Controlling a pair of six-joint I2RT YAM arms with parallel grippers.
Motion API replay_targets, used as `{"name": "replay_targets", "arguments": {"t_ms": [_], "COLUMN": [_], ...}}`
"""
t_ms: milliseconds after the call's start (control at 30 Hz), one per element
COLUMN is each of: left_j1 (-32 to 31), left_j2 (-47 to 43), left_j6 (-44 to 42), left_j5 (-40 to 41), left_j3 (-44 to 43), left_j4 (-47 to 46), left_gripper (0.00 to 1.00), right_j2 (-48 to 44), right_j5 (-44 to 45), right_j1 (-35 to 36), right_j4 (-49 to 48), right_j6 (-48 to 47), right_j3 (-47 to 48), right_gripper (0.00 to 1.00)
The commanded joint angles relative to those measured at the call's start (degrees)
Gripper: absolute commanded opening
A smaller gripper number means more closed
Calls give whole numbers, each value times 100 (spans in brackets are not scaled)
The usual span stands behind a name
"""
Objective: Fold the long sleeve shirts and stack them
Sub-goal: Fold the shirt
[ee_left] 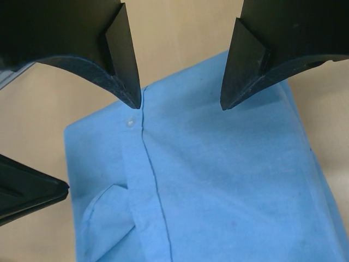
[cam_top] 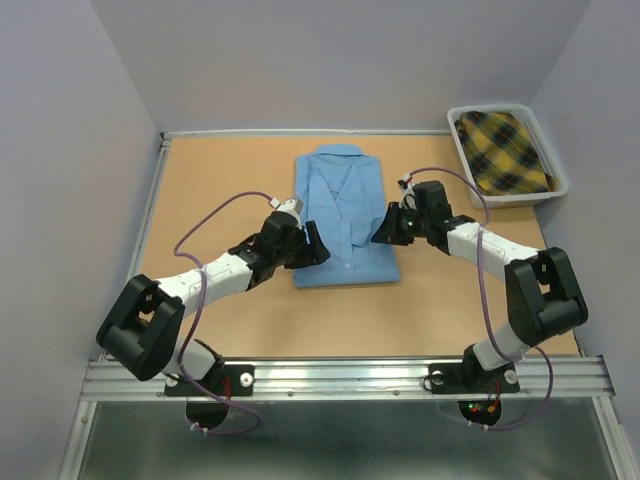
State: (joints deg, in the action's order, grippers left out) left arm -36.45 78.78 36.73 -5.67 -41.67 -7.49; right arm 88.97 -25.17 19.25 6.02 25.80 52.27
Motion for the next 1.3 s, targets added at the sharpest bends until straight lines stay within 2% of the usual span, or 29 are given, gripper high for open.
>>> {"name": "replay_targets", "arguments": {"t_ms": [0, 200, 633, 1267], "left_j1": [-47, -47, -64, -117], "left_j2": [172, 374, 577, 357], "left_j6": [230, 177, 177, 159], "left_j5": [-101, -92, -162, -74], "left_j3": [89, 80, 89, 168], "left_j4": [-614, -675, -754, -719], "left_gripper": [70, 70, 70, 70], "right_j2": [155, 577, 1720, 2573], "right_j5": [-146, -304, -744, -358], "right_j1": [53, 106, 141, 141], "right_j4": [-549, -1032, -1893, -2079], "right_j6": [206, 311, 874, 1287], "right_j3": [-235, -288, 556, 1576], "right_gripper": [18, 13, 12, 14]}}
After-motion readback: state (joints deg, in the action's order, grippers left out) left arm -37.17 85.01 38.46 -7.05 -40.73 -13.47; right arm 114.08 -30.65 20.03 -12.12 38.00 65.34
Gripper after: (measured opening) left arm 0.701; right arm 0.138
